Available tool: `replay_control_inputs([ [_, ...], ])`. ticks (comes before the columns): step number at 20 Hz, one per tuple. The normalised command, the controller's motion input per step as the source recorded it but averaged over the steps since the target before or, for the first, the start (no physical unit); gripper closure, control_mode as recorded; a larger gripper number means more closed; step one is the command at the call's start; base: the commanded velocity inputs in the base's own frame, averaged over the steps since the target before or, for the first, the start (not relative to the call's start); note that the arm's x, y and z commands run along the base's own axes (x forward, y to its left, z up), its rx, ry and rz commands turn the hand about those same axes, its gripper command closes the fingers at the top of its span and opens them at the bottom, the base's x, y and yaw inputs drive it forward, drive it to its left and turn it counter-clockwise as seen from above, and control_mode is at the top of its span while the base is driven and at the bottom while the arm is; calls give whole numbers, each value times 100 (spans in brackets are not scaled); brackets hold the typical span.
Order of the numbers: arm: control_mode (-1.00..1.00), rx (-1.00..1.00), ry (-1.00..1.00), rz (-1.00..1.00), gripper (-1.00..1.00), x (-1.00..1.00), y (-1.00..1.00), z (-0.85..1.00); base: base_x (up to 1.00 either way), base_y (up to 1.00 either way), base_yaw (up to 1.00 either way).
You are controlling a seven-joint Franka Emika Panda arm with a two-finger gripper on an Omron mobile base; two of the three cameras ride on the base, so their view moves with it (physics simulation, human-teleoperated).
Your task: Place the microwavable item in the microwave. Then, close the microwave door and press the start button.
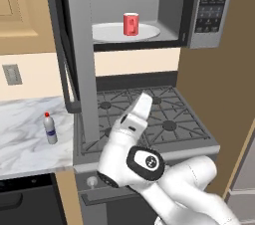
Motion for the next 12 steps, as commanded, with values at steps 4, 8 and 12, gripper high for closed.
replay_control_inputs([
  [4,-100,-23,-17,0,-100,-47,6,-45,0,0,0],
  [8,-100,-24,-15,0,-100,-45,24,-25,0,0,0],
  [12,-100,-22,-7,-2,-100,-43,31,-24,0,0,0],
])
